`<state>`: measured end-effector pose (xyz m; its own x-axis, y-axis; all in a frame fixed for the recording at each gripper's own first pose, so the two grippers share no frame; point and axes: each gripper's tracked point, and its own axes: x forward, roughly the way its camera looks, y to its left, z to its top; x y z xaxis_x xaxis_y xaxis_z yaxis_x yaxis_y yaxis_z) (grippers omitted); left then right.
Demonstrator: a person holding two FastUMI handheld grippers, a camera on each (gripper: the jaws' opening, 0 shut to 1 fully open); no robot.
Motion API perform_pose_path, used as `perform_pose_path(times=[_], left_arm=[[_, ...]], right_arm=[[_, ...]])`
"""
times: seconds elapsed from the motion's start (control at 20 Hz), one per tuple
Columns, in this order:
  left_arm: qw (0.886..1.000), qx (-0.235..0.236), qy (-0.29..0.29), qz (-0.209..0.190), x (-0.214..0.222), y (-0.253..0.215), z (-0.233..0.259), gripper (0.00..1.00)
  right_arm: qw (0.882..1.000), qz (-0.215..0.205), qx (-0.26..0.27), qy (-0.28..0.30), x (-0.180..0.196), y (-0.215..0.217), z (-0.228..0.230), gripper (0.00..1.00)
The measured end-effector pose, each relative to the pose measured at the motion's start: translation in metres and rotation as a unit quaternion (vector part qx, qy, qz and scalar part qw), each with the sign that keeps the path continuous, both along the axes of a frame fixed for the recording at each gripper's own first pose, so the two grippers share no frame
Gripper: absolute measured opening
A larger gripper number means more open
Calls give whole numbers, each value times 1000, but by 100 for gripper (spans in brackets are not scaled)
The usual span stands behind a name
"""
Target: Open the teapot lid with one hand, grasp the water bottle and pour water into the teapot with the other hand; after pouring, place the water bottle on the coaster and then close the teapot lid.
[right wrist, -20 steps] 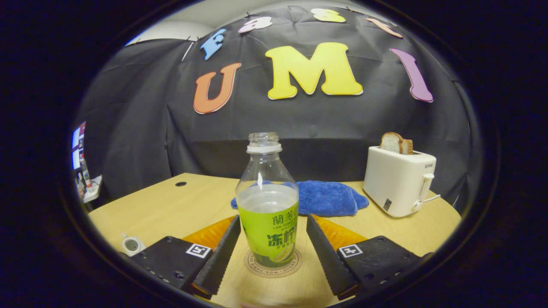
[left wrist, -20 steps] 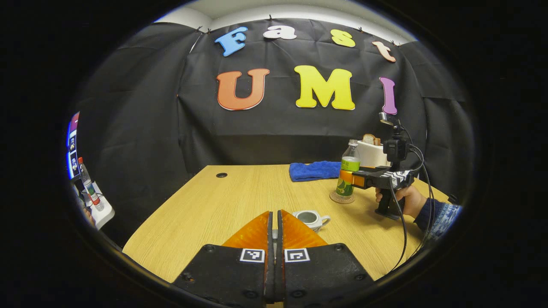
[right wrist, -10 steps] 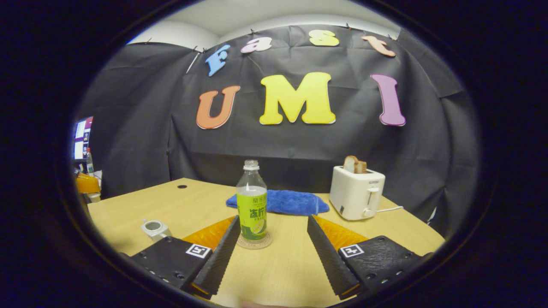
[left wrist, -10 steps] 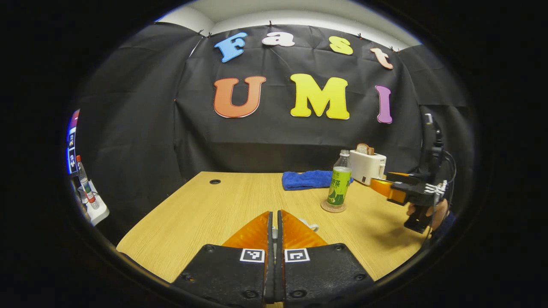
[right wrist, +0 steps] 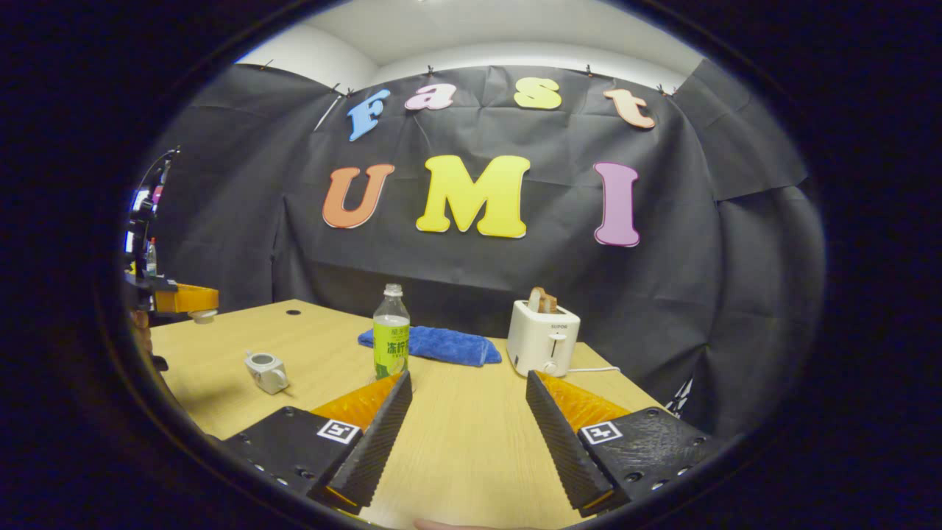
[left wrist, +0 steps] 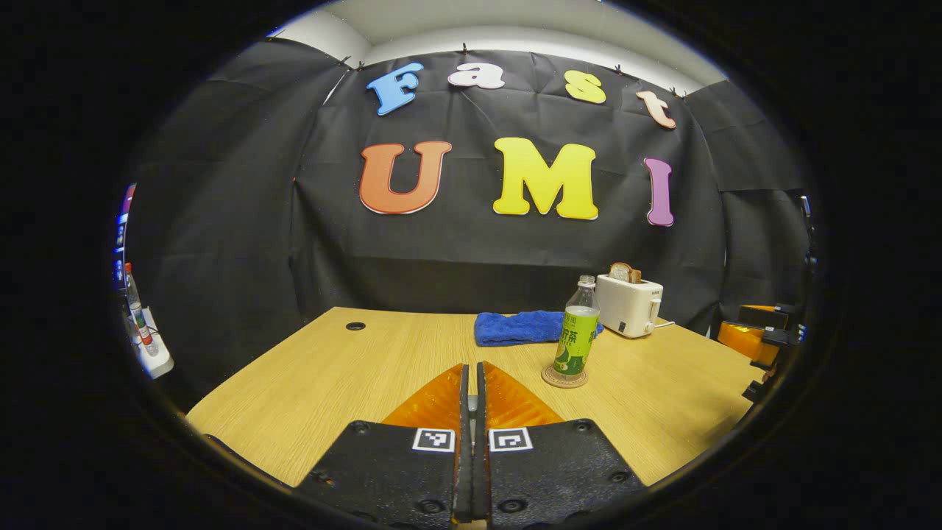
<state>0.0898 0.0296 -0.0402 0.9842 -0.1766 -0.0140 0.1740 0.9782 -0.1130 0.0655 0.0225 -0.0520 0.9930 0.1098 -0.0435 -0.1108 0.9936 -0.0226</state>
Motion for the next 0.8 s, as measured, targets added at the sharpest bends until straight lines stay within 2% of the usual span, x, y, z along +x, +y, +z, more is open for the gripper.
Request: perform_pose_path(times=[0.15, 0.25, 0.35, 0.4, 0.5, 0.6, 0.65, 0.7, 0.8], left_arm=[[1000, -9, 3, -7, 29, -16, -9, 3], [1000, -5, 10, -8, 48, -22, -22, 3], [1000, -3, 21, -8, 65, -26, -38, 3], [999, -17, 33, -16, 71, -32, -47, 3], [998, -36, 46, -22, 78, -39, -58, 3], [998, -34, 50, -12, 84, -38, -63, 3], [998, -32, 48, -7, 85, -37, -65, 3], [998, -30, 45, -7, 85, -39, -66, 3], [999, -29, 41, -7, 85, -41, -66, 3]], right_arm=[[1000, 4, -11, -15, -7, -4, 6, 93], [1000, 6, -7, -30, -10, -5, 14, 97], [999, 12, 1, -30, -10, -5, 16, 94], [1000, 11, 4, -27, -11, -8, 15, 94], [1000, 4, 7, -27, -11, -13, 17, 94], [999, 0, 4, -39, -13, -18, 24, 97], [999, 0, 4, -44, -15, -20, 27, 94], [999, 0, 6, -46, -16, -21, 27, 97], [999, 0, 8, -48, -16, -24, 28, 94]])
